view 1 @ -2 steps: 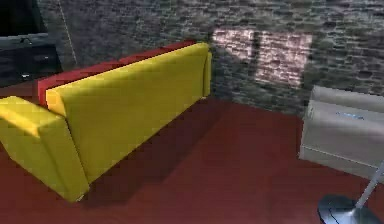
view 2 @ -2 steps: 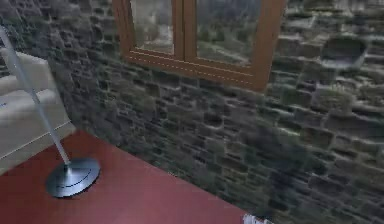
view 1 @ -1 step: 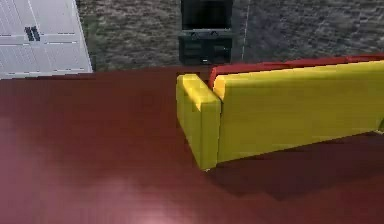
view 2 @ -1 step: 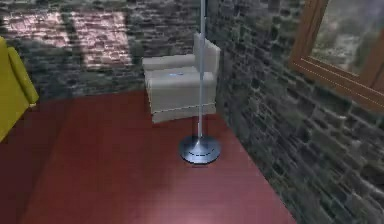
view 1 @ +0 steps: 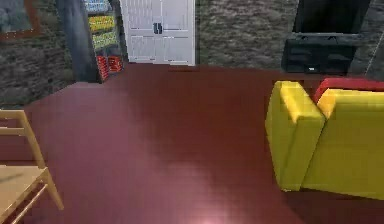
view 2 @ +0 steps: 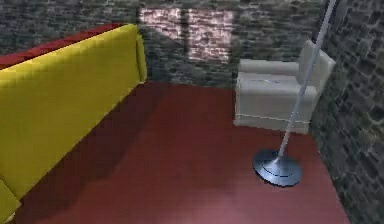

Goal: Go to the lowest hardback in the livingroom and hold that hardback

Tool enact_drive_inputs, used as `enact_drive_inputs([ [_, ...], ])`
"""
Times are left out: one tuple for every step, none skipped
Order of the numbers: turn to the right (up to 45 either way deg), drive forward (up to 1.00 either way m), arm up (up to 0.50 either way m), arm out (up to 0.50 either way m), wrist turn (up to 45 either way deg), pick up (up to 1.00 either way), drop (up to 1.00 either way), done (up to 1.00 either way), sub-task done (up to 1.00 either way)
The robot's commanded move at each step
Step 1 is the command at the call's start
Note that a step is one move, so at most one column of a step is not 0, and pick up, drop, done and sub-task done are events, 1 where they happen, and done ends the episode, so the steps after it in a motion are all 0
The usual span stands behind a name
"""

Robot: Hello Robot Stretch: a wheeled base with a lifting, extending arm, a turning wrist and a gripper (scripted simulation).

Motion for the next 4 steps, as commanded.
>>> enact_drive_inputs([
  [0.0, 0.65, 0.0, 0.0, 0.0, 0.0, 0.0, 0.0, 0.0],
  [-36.0, 0.0, 0.0, 0.0, 0.0, 0.0, 0.0, 0.0, 0.0],
  [0.0, 1.0, 0.0, 0.0, 0.0, 0.0, 0.0, 0.0, 0.0],
  [0.0, 0.15, 0.0, 0.0, 0.0, 0.0, 0.0, 0.0, 0.0],
])
